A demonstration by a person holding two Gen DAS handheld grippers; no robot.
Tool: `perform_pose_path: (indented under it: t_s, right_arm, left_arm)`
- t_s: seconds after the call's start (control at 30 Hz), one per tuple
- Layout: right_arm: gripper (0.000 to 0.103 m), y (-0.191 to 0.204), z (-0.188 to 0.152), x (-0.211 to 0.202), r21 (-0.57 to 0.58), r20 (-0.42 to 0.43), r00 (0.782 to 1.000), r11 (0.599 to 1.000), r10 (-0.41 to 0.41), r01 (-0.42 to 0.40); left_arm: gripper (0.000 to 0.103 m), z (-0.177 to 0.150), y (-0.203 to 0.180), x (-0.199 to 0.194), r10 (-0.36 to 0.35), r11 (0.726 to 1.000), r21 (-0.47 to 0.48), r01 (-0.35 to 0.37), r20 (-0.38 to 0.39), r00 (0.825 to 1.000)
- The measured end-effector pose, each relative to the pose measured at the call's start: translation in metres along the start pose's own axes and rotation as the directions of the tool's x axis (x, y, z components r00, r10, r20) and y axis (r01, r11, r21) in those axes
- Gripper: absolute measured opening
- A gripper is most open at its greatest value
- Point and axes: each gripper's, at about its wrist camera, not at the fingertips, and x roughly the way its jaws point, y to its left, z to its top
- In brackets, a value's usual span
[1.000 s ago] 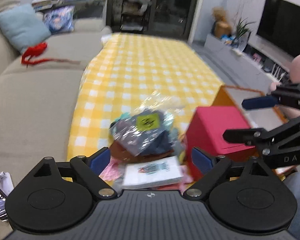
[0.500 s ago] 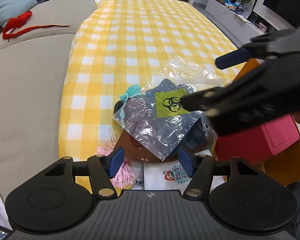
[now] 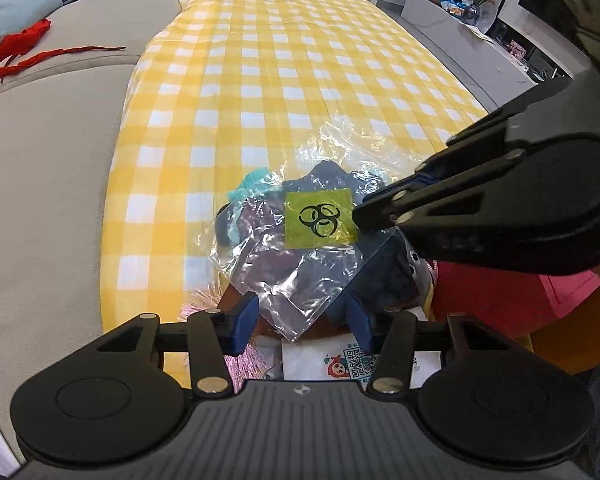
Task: Organize soft objects
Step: 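Lower both tools onto the clear plastic bag with the biohazard sticker, then close both tools on the plastic bag and lift it off the pile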
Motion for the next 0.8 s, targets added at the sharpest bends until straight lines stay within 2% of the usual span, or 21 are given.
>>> perform_pose_path:
  t_s: [0.23, 0.3, 0.37, 0.4, 0.43, 0.47, 0.5, 0.57, 0.6, 0.7, 0.77, 0.8]
  right_arm:
    - [0.000, -0.009, -0.002, -0.029, 0.008, 0.070, 0.997, 1.000, 0.027, -0.028]
    - [0.000, -0.014, -0.001, -0.034, 0.014, 0.078, 0.997, 1.000, 0.023, -0.024]
    - [0.005, -0.024, -0.001, -0.032, 0.048, 0.073, 0.997, 0.999, 0.002, -0.006]
    - [0.024, -0.030, 0.000, -0.030, 0.074, 0.064, 0.998, 0.997, -0.010, 0.005]
    - [0.053, -0.035, 0.002, -0.027, 0.093, 0.054, 0.999, 0.996, -0.004, -0.001]
    - [0.063, -0.039, 0.003, -0.025, 0.109, 0.049, 0.999, 0.994, 0.004, -0.009]
    - [0.067, -0.043, 0.005, -0.022, 0.127, 0.048, 0.999, 0.992, 0.005, -0.011]
    - [0.066, -0.049, 0.010, -0.014, 0.151, 0.029, 0.999, 0.988, 0.016, -0.020]
    - [0.067, -0.051, 0.011, -0.010, 0.162, 0.023, 0.999, 0.986, 0.023, -0.026]
    - [0.065, -0.057, 0.017, 0.007, 0.197, 0.001, 0.999, 0.980, 0.037, -0.036]
    - [0.045, -0.060, 0.017, 0.015, 0.227, -0.011, 0.997, 0.972, 0.071, -0.066]
    - [0.030, -0.059, 0.017, 0.015, 0.233, -0.009, 0.996, 0.969, 0.087, -0.082]
  left_arm:
    - [0.061, 0.003, -0.001, -0.007, 0.003, 1.000, 0.002, -0.003, 0.021, 1.000]
    - [0.066, 0.003, 0.000, -0.009, 0.003, 1.000, -0.001, -0.003, 0.038, 0.999]
    - [0.066, 0.004, 0.000, -0.010, 0.000, 1.000, 0.001, 0.000, 0.062, 0.998]
    - [0.066, 0.006, 0.000, -0.010, -0.004, 1.000, 0.004, 0.004, 0.070, 0.998]
    - [0.066, 0.006, -0.002, -0.010, -0.008, 1.000, 0.006, 0.007, 0.074, 0.997]
    - [0.066, 0.008, -0.003, -0.009, -0.010, 1.000, 0.009, 0.009, 0.073, 0.997]
    - [0.066, 0.010, -0.004, -0.006, -0.011, 1.000, 0.012, 0.010, 0.070, 0.998]
    - [0.066, 0.012, -0.005, 0.002, -0.017, 1.000, 0.017, 0.016, 0.057, 0.998]
    - [0.062, 0.012, -0.005, 0.006, -0.022, 1.000, 0.013, 0.021, 0.046, 0.999]
    - [0.058, 0.012, -0.004, 0.015, -0.036, 0.999, 0.000, 0.036, 0.031, 0.999]
    - [0.058, 0.012, -0.004, 0.017, -0.044, 0.999, -0.006, 0.045, 0.030, 0.999]
    - [0.058, 0.013, -0.003, 0.017, -0.046, 0.999, -0.007, 0.047, 0.030, 0.998]
